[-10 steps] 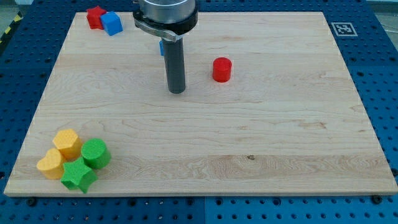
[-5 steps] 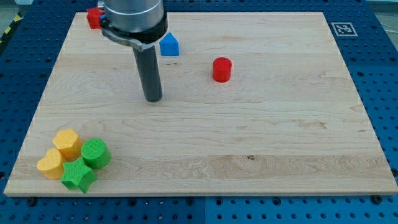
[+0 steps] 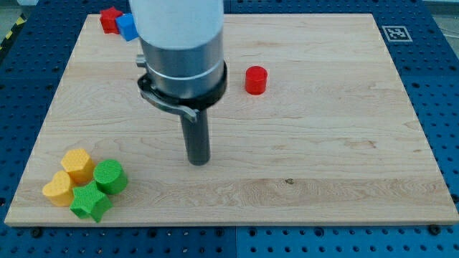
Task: Slightly push the yellow heart into the yellow hexagon
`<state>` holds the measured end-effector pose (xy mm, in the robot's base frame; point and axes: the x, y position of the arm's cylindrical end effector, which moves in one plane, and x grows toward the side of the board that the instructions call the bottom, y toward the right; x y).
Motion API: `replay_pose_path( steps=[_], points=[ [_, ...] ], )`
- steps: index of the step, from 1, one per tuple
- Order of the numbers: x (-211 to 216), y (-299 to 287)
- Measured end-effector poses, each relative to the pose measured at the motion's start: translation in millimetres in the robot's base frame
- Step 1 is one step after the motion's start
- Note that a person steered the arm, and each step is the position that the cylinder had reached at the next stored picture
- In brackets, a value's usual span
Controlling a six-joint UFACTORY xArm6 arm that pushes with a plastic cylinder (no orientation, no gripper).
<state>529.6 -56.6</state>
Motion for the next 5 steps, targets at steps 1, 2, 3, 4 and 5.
replay_pose_path(
  steps=[1, 2, 3, 4, 5],
  points=[
    [-5, -37],
    [-19, -83],
    [-35, -130],
    [-39, -174],
    [-39, -207]
  ],
)
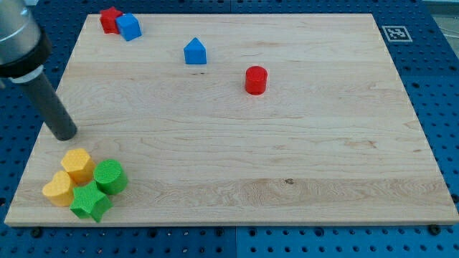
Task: Slightly push the yellow heart into the yellow hexagon
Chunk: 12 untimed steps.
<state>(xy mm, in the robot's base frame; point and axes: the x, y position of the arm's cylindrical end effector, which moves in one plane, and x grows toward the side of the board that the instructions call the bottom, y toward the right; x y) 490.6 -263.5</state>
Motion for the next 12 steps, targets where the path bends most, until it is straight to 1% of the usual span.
replay_pose_path(
  steps=[1, 2, 5, 7, 9, 10, 11, 12],
  points=[
    [6, -12],
    [42, -12],
    [78, -12],
    [128, -9],
    [126, 17],
    [117, 21],
    [116, 25],
    [127, 26]
  ],
)
